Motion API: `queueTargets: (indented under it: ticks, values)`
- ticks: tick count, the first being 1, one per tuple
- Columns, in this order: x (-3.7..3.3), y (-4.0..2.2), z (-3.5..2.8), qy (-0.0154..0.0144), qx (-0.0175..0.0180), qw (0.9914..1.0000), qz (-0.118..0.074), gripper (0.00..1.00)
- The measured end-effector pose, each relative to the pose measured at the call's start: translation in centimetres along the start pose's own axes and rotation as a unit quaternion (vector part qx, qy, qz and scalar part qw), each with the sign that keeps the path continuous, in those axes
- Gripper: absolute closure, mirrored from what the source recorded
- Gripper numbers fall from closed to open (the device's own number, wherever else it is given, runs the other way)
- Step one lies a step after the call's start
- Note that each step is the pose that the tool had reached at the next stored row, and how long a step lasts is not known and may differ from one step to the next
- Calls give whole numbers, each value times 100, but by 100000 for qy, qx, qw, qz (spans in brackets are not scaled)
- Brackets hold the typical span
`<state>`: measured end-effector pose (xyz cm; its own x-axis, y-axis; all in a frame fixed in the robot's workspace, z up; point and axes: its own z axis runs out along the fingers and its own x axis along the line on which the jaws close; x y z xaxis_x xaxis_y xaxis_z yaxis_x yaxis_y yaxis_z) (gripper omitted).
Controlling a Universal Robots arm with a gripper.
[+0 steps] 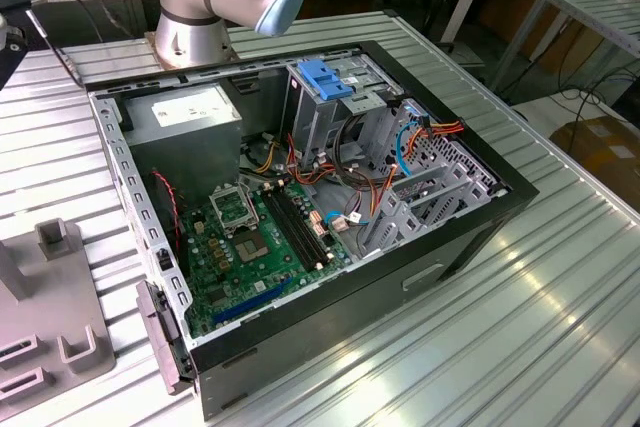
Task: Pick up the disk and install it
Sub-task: 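Reach for the disk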
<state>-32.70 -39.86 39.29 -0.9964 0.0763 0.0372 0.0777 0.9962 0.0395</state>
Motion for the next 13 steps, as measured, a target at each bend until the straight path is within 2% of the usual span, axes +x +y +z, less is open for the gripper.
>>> queueTargets:
  ticks: [3, 13]
  values:
    - [71, -5, 3, -1, -2, 100000, 0, 90]
    - [197, -15, 8, 13, 1, 100000, 2, 90]
